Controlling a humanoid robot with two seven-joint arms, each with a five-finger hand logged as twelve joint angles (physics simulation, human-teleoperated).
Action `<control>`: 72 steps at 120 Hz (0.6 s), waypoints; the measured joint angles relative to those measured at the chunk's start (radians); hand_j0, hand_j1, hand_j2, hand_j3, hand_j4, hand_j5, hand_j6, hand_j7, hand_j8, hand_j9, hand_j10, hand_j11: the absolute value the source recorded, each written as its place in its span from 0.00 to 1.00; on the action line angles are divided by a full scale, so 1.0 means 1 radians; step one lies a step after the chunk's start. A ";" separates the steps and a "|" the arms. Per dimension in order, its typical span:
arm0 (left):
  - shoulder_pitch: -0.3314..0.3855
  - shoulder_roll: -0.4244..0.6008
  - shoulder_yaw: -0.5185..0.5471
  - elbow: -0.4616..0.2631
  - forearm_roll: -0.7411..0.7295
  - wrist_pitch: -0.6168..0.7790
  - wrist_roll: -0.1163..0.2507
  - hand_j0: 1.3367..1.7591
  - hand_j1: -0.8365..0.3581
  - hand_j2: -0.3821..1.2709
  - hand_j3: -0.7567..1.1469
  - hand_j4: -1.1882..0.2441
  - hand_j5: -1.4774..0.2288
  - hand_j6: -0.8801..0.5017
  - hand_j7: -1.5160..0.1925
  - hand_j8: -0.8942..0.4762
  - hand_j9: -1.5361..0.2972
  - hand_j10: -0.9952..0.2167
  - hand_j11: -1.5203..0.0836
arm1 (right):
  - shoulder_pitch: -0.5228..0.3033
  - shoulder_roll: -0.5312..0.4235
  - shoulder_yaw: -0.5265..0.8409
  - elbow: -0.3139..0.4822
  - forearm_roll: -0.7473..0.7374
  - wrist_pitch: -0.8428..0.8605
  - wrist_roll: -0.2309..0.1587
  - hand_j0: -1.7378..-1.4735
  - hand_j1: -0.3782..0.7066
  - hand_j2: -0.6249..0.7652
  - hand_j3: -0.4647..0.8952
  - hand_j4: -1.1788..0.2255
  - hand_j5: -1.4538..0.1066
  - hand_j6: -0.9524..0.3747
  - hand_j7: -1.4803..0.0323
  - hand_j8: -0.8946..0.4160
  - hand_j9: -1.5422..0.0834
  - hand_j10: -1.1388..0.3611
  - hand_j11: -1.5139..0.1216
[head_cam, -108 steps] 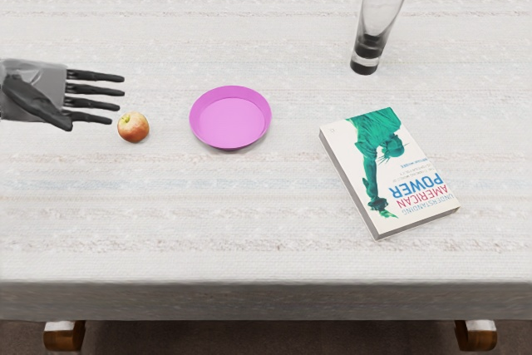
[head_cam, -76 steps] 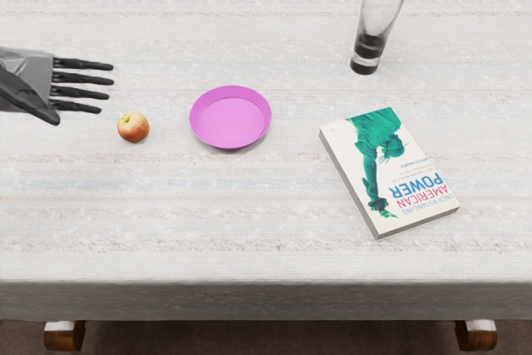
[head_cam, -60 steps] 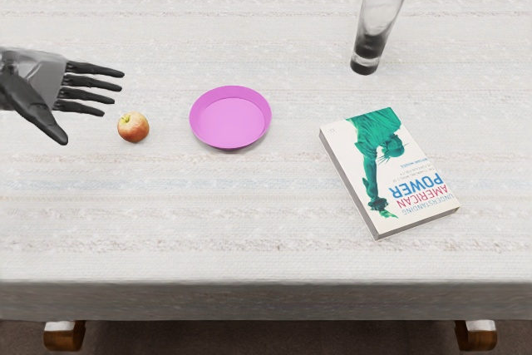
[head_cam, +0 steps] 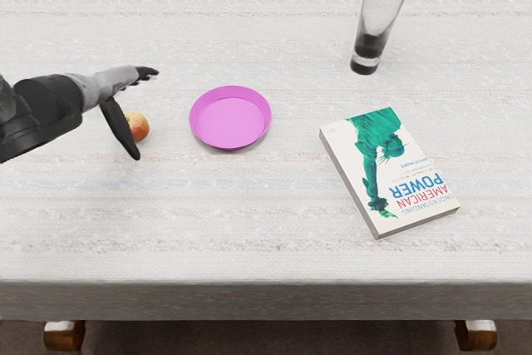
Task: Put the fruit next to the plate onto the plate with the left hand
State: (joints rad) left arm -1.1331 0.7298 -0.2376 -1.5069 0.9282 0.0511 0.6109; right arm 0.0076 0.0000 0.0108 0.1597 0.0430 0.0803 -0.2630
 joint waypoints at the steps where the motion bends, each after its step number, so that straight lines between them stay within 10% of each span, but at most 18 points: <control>1: 0.000 -0.005 0.007 0.003 0.007 0.010 0.000 0.76 0.95 0.24 0.40 0.80 0.83 0.60 0.85 0.62 0.81 0.78 0.91 | 0.000 0.000 0.000 0.000 0.000 0.000 0.000 0.30 0.03 0.45 0.34 0.84 0.93 0.72 0.98 0.68 0.95 0.76 0.93; 72: 0.049 -0.154 0.186 0.208 0.131 0.285 0.000 0.76 0.80 0.26 0.40 0.69 0.72 0.49 0.74 0.51 0.70 0.66 0.79 | 0.000 0.000 0.000 0.000 0.000 0.000 0.000 0.30 0.03 0.45 0.34 0.84 0.93 0.72 0.98 0.68 0.95 0.76 0.93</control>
State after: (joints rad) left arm -1.0845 0.5753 -0.0513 -1.2985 1.0588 0.3362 0.6109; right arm 0.0077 0.0000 0.0109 0.1595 0.0430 0.0798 -0.2626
